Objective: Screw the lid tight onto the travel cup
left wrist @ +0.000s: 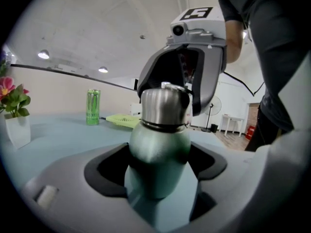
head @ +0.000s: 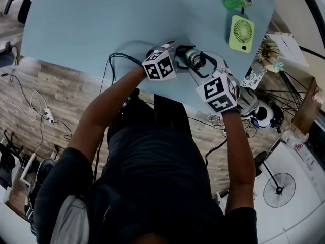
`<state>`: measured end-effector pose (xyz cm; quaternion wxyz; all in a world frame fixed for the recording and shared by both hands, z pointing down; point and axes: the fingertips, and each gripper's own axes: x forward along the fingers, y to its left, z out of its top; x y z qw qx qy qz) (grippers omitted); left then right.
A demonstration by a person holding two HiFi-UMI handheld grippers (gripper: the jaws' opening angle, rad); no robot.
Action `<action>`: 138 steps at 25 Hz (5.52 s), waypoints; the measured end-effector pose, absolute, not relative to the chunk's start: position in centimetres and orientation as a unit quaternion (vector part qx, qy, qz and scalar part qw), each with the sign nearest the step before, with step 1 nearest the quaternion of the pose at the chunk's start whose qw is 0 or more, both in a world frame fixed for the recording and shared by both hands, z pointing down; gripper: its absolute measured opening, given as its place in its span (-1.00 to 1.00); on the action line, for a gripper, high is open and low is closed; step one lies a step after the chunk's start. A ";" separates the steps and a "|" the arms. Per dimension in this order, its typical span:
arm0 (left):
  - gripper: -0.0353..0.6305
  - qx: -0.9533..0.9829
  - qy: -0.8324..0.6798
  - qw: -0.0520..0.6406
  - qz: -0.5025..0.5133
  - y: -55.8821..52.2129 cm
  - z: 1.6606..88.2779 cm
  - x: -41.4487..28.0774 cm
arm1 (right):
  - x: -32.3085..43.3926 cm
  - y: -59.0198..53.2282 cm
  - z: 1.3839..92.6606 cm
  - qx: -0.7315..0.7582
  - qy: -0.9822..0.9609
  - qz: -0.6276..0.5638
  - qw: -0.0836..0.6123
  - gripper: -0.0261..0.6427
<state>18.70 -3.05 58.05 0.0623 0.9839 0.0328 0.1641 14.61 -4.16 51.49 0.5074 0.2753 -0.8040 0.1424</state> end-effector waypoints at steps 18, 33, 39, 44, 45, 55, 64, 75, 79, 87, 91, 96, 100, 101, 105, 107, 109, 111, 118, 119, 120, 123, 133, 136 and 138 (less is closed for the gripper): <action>0.38 0.985 0.028 0.064 0.160 -3.1 58.1 18.7 | 15.3 -5.1 51.0 0.468 -0.731 0.226 0.442 -0.17; 0.38 0.984 0.030 0.064 0.161 -3.1 58.1 18.7 | 14.4 -2.8 49.5 0.127 -0.776 -0.007 0.618 -0.12; 0.38 0.984 0.030 0.064 0.161 -3.0 58.1 18.7 | 14.5 -2.7 51.0 0.020 -0.759 -0.062 0.648 -0.12; 0.38 0.985 0.031 0.063 0.160 -3.0 58.0 18.7 | 14.6 -2.7 51.9 0.006 -0.754 -0.060 0.654 -0.13; 0.38 0.985 0.030 0.063 0.160 -3.0 58.0 18.7 | 14.7 -2.7 52.0 0.010 -0.755 -0.057 0.654 -0.15; 0.38 0.985 0.030 0.063 0.161 -2.9 58.1 18.6 | 14.8 -3.2 52.2 0.149 -0.774 0.054 0.613 -0.20; 0.38 0.985 0.028 0.063 0.161 -3.0 58.1 18.5 | 15.0 -4.3 51.9 0.331 -0.760 0.186 0.527 -0.20; 0.38 0.985 0.027 0.061 0.161 -3.1 58.2 18.6 | 15.5 -4.4 52.2 0.450 -0.720 0.231 0.475 -0.20; 0.38 0.985 0.027 0.061 0.161 -3.1 58.2 18.6 | 14.9 -4.4 51.6 0.398 -0.739 0.211 0.500 -0.17; 0.38 0.985 0.026 0.060 0.161 -3.0 58.2 18.7 | 15.6 -2.9 50.2 0.128 -0.766 0.040 0.629 -0.08; 0.38 0.985 0.025 0.060 0.162 -3.0 58.2 18.7 | 15.7 -3.0 50.8 0.028 -0.753 -0.022 0.657 -0.08; 0.38 0.985 0.026 0.058 0.162 -3.0 58.1 18.8 | 15.3 -2.6 51.8 -0.024 -0.749 -0.026 0.661 -0.09; 0.38 0.985 0.025 0.058 0.162 -3.0 58.2 18.7 | 15.1 -2.8 52.1 -0.005 -0.754 -0.015 0.657 -0.22; 0.38 0.985 0.025 0.058 0.162 -3.0 58.3 18.7 | 15.1 -2.9 52.1 0.009 -0.757 -0.002 0.653 -0.23; 0.38 0.985 0.025 0.057 0.163 -3.0 58.2 18.7 | 15.2 -3.1 52.1 0.093 -0.767 0.071 0.631 -0.23; 0.38 0.985 0.025 0.057 0.163 -2.9 58.2 18.7 | 15.3 -3.2 52.1 0.148 -0.770 0.114 0.611 -0.23; 0.38 0.985 0.024 0.057 0.163 -2.9 58.3 18.7 | 15.3 -3.4 52.1 0.203 -0.770 0.153 0.586 -0.23; 0.38 0.985 0.024 0.056 0.163 -3.0 58.3 18.7 | 15.3 -3.7 51.9 0.251 -0.767 0.181 0.563 -0.23; 0.38 0.985 0.020 0.056 0.163 -3.0 58.3 18.7 | 15.6 -4.6 51.5 0.402 -0.731 0.262 0.485 -0.23; 0.38 0.985 0.020 0.056 0.163 -3.0 58.3 18.7 | 15.8 -4.6 51.5 0.418 -0.727 0.273 0.472 -0.23; 0.38 0.985 0.019 0.055 0.163 -3.0 58.4 18.8 | 15.9 -4.6 51.5 0.433 -0.723 0.282 0.459 -0.23; 0.38 0.985 0.019 0.054 0.164 -3.0 58.4 18.7 | 16.0 -4.7 51.4 0.458 -0.716 0.294 0.436 -0.23; 0.38 0.985 0.018 0.053 0.165 -3.0 58.4 18.8 | 15.2 -4.3 50.8 0.347 -0.765 0.228 0.493 -0.16; 0.38 0.985 0.018 0.052 0.165 -2.9 58.5 18.9 | 15.2 -3.1 50.3 0.230 -0.776 0.163 0.564 -0.16; 0.38 0.985 0.018 0.053 0.166 -2.9 58.5 19.0 | 15.8 -2.6 50.6 0.141 -0.767 0.092 0.619 -0.16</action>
